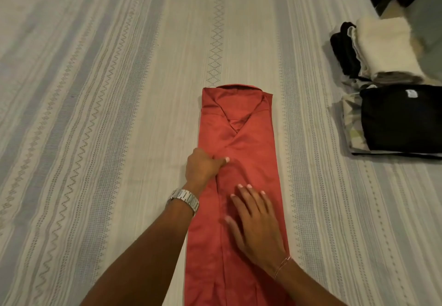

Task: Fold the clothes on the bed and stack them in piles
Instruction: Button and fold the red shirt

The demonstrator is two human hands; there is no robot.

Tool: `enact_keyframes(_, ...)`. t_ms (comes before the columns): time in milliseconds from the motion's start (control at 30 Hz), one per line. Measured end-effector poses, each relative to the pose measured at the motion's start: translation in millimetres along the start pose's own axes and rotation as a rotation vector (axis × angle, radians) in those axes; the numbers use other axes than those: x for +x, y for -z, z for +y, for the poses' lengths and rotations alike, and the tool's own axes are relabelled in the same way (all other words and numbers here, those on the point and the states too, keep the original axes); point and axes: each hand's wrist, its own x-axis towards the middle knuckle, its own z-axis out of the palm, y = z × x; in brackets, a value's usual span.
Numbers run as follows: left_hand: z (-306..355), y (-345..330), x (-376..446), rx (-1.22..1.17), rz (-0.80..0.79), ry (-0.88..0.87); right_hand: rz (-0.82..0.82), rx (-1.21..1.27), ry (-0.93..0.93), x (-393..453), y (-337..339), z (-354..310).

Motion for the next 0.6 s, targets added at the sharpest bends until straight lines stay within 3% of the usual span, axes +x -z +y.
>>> enact_keyframes(67, -3, 3, -4, -0.073, 0.022, 0.021, -0.174, -0.054, 0.006, -11, -4, 0)
enact_keyframes(133, 0, 7, -11, -0.084, 0.112, -0.056, -0.226, -0.034, 0.032, -19, -2, 0)
enact_keyframes(233, -3, 11, -34, -0.03, 0.201, -0.186, -0.092, 0.138, -0.061, -32, 7, -2)
enact_keyframes(333, -23, 17, -72, 0.135, 0.226, -0.17, 0.122, 0.277, -0.391, -71, 13, 1)
enact_keyframes(433, -62, 21, -122, 0.181, 0.049, 0.13, 0.107, 0.377, -0.759, -128, 21, 5)
enact_keyframes(600, -122, 29, -223, -0.09, -0.364, 0.417, -0.339, 0.677, -0.95, -199, 44, 2)
